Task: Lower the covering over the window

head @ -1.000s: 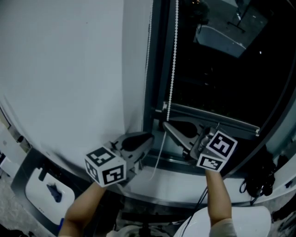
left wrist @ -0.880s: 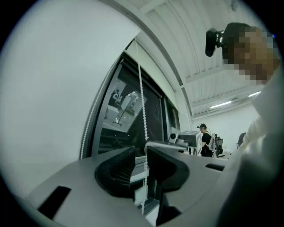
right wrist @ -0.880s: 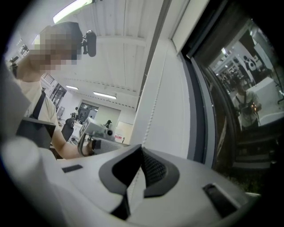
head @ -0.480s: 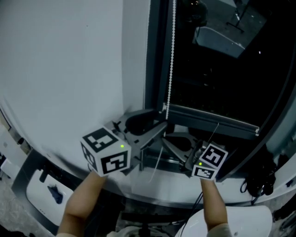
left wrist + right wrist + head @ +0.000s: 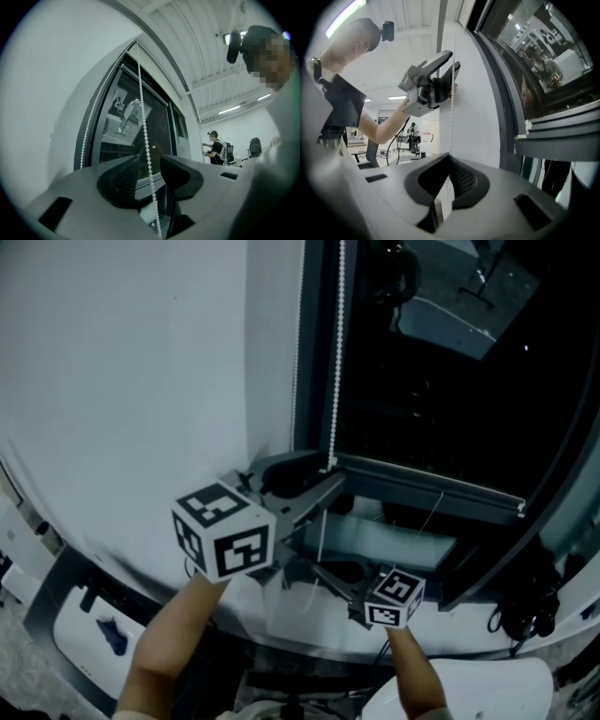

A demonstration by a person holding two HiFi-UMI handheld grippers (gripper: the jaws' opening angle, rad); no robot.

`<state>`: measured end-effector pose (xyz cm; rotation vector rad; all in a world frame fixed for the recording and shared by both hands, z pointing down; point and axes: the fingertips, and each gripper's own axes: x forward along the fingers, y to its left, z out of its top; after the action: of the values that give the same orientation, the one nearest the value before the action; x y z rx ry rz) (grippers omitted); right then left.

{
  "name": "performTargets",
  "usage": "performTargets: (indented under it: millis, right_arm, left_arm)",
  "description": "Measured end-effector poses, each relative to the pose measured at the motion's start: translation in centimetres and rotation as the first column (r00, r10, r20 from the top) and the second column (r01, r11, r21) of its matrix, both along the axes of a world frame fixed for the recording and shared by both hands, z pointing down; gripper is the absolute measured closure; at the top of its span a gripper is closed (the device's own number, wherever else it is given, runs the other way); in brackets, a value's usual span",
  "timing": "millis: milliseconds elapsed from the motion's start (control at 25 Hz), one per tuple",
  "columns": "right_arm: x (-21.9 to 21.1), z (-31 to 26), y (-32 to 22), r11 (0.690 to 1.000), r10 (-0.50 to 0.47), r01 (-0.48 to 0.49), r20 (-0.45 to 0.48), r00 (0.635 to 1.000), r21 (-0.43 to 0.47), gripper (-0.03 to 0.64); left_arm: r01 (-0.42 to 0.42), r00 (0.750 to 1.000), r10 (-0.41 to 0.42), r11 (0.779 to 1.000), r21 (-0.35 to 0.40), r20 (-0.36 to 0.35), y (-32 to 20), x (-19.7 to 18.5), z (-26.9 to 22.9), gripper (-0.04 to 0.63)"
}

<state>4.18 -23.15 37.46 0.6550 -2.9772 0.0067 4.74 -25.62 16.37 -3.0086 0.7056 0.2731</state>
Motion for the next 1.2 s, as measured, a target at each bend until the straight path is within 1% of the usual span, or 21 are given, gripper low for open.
performTargets:
  millis: [120,160,200,240,320,400,480,520,560,600,680,760,880,1000,1200]
  right_arm:
    - [-0.1,0.1,0.0,1.000,-0.002,0.002,-0.010,1.000,0.009,0.607]
    - [0.1,0.1,-0.1,1.000,0.002,-0.002,-0.011,1.000,0.008,0.607]
    - [0.3,0.1,-0.2,1.000,0.007,-0.007,-0.010,1.000,0.007,0.607]
    - [0.5,0.1,-0.3,1.000,0.012,-0.012,-0.010,1.000,0.006,0.607]
    - [0.7,-0.1,-0.3,1.000,0.018,-0.018,-0.016,1.000,0.002,0.609]
    - [0.8,-0.1,-0.2,1.000,0.026,-0.025,-0.039,0.999,0.005,0.607]
    - [0.9,-0.4,0.0,1.000,0.024,-0.023,-0.049,0.999,0.013,0.603]
    - [1.1,-1.0,0.2,1.000,0.014,-0.014,-0.032,0.999,0.007,0.585]
    - [1.4,-1.9,0.4,1.000,0.002,-0.001,0.005,1.000,-0.002,0.547]
    - [1.7,-3.3,0.6,1.000,-0.009,0.009,0.055,0.998,-0.009,0.526]
    - [2.8,-6.5,0.6,1.000,-0.009,0.009,0.154,0.988,0.001,0.522]
    - [3.8,-9.5,0.3,0.999,0.012,-0.021,0.205,0.979,0.039,0.522]
    - [4.4,-12.9,-0.3,0.992,0.052,-0.077,0.217,0.975,0.105,0.522]
    - [4.0,-15.3,-0.6,0.983,0.070,-0.106,0.222,0.972,0.151,0.522]
    - [2.2,-18.2,-1.2,0.973,0.070,-0.116,0.223,0.972,0.201,0.522]
  left_arm:
    - [0.015,1.000,-0.015,1.000,-0.006,0.004,-0.4,0.1,0.2,0.457]
    - [0.023,1.000,-0.022,1.000,-0.009,0.004,-0.5,0.0,0.3,0.480]
    - [0.029,1.000,-0.029,0.999,-0.013,0.003,-0.5,-0.1,0.4,0.551]
    - [0.034,0.999,-0.034,0.999,-0.020,0.003,-0.5,-0.2,0.4,0.572]
    - [0.048,0.999,-0.048,0.998,-0.027,0.008,-0.5,-0.3,0.4,0.574]
    - [0.076,0.997,-0.076,0.997,-0.013,0.024,-0.6,-0.4,0.4,0.574]
    - [0.081,0.996,-0.080,0.997,-0.009,0.036,-0.4,-0.4,0.4,0.574]
    - [0.078,0.996,-0.078,0.997,-0.012,0.042,-0.3,-0.3,0.6,0.574]
    - [0.077,0.996,-0.076,0.997,-0.016,0.050,-0.3,-0.3,0.8,0.574]
    - [0.075,0.995,-0.074,0.997,-0.025,0.061,-0.3,-0.3,1.3,0.574]
    - [0.071,0.994,-0.066,0.996,-0.051,0.086,-0.4,-0.1,2.7,0.574]
    - [0.070,0.992,-0.061,0.994,-0.078,0.111,-0.5,0.0,4.6,0.574]
    - [0.067,0.988,-0.049,0.990,-0.124,0.144,-0.8,0.4,7.8,0.574]
    - [0.068,0.984,-0.040,0.985,-0.159,0.171,-0.8,0.7,10.5,0.574]
    - [0.084,0.979,-0.053,0.984,-0.155,0.197,-0.2,0.9,12.9,0.574]
